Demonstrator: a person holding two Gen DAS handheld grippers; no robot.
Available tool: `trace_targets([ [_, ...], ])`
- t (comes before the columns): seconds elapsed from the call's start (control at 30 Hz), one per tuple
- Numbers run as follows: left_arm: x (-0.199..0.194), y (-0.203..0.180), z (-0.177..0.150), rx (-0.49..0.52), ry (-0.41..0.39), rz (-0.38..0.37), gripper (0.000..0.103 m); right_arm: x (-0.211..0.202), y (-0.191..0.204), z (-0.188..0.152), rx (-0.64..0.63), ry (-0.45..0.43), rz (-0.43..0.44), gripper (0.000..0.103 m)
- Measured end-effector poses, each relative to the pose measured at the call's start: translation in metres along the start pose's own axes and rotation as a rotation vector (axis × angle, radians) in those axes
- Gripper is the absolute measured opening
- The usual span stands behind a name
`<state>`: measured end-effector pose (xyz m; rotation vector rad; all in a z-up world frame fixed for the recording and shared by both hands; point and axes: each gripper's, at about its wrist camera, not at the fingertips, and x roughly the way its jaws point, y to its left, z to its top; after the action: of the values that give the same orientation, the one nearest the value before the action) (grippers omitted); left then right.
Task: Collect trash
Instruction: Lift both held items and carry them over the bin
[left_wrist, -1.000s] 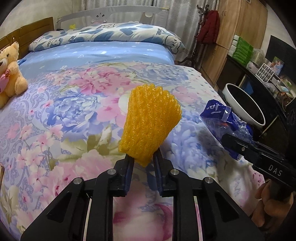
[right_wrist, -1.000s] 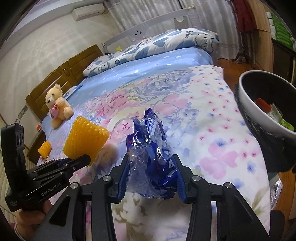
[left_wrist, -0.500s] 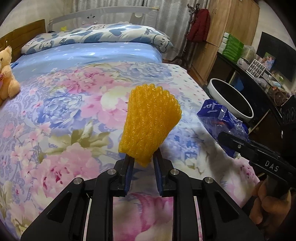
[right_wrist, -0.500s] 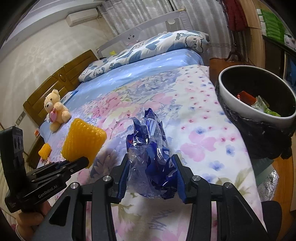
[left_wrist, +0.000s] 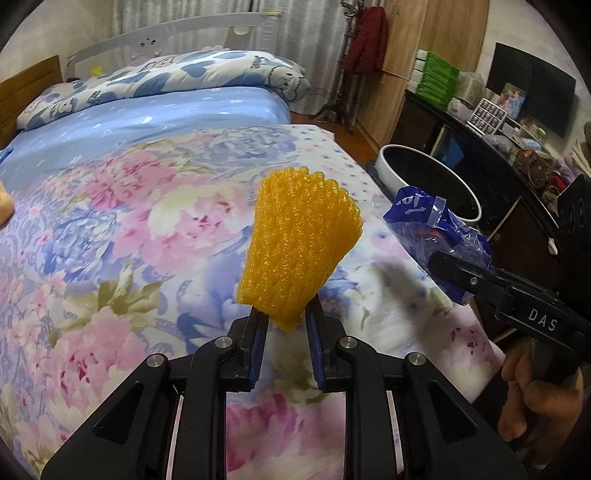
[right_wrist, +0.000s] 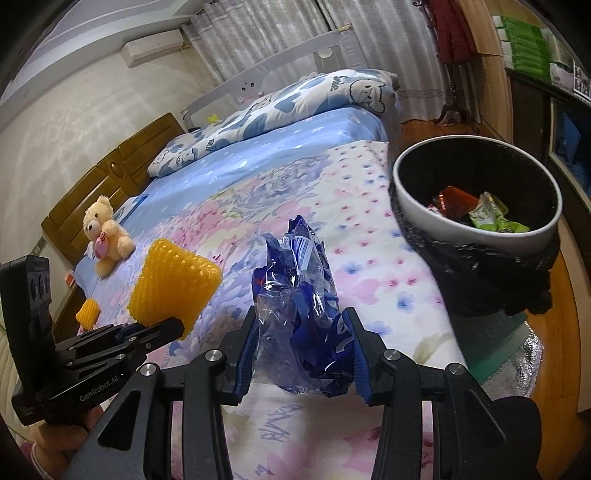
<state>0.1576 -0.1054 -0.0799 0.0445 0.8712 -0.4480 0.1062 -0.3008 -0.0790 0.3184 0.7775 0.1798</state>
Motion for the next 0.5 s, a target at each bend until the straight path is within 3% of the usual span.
trace_targets([
  [0.5, 0.01, -0.038, 0.02, 0.093, -0.007, -0.032, 0.019, -0.021, -0.025, 0.007, 0.028, -0.026, -0.021, 0.044],
])
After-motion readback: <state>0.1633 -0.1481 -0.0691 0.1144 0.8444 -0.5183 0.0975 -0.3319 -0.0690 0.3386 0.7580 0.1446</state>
